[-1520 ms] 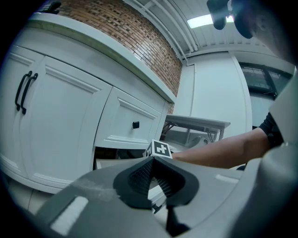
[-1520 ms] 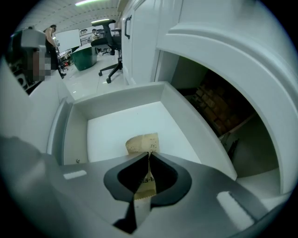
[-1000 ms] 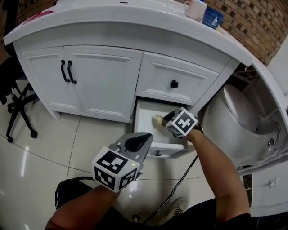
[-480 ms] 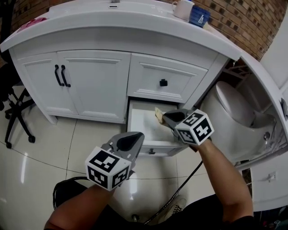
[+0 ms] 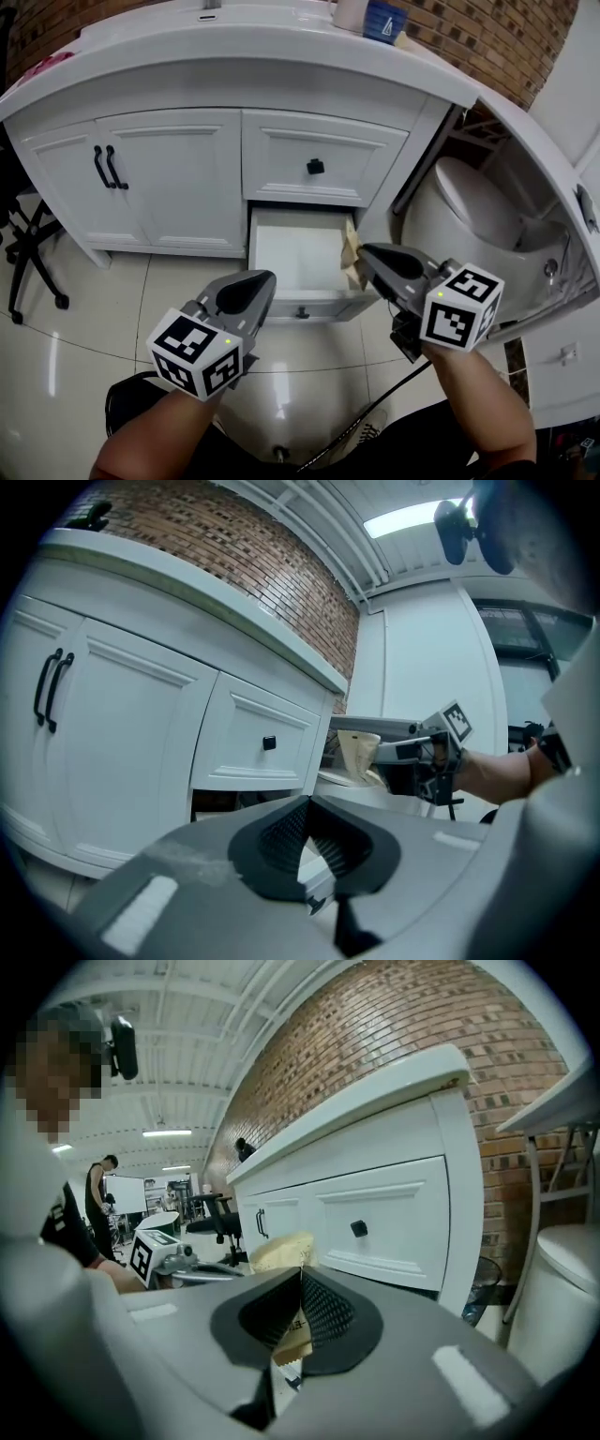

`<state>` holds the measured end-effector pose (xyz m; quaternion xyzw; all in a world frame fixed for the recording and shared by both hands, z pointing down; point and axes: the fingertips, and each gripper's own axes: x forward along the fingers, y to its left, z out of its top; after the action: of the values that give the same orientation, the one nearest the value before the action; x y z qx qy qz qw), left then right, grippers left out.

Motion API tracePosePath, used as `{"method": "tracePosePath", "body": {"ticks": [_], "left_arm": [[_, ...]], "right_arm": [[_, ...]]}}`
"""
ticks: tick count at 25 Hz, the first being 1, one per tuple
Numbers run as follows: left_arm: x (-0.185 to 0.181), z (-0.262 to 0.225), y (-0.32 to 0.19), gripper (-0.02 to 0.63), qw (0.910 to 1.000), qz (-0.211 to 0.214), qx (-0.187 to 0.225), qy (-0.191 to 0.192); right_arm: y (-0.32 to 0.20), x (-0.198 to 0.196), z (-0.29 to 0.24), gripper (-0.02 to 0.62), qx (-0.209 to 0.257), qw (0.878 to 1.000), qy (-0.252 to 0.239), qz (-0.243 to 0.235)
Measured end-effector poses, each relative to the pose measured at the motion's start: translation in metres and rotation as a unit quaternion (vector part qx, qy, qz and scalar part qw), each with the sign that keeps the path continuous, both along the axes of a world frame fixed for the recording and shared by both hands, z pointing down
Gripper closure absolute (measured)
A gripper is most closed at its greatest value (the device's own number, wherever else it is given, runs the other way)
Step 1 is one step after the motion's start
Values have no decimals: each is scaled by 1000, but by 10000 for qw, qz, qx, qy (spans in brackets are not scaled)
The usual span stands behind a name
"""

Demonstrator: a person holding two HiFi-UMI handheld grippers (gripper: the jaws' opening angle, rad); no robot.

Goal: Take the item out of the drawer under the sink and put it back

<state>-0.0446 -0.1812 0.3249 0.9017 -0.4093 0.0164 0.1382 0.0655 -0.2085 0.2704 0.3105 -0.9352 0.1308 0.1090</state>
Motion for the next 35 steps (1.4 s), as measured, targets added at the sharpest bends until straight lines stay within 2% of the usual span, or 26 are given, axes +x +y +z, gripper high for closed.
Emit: {"method": "tracePosePath", "body": {"ticks": [5,11,15,18,24,27,35], "left_arm": [[-6,-2,-4,600,9999,-69,79,-87],[-6,-5,-1,600,9999,-12,111,-74],[1,-4,4,600,9998,74,124,-154],[2,-1,4,600,9997,61,113,-230],[7,1,7,601,9994,151,118,-304],[9,1,8,601,9993,222,109,-268],[4,4,6,600,9998,91,-6,-191]], "right_arm": [[14,16,12,586,23,9993,-302,221],[15,11,54,586,-178,9994,-56,306],[14,10,53,586,-25,9996,-22,279],[15,10,54,586,-193,9993,-194,259],[16,8,60,586,-305,9991,-203,217],[17,8,58,586,-263,9992,-204,200],[18,8,57,586,-255,9993,-183,184]]}}
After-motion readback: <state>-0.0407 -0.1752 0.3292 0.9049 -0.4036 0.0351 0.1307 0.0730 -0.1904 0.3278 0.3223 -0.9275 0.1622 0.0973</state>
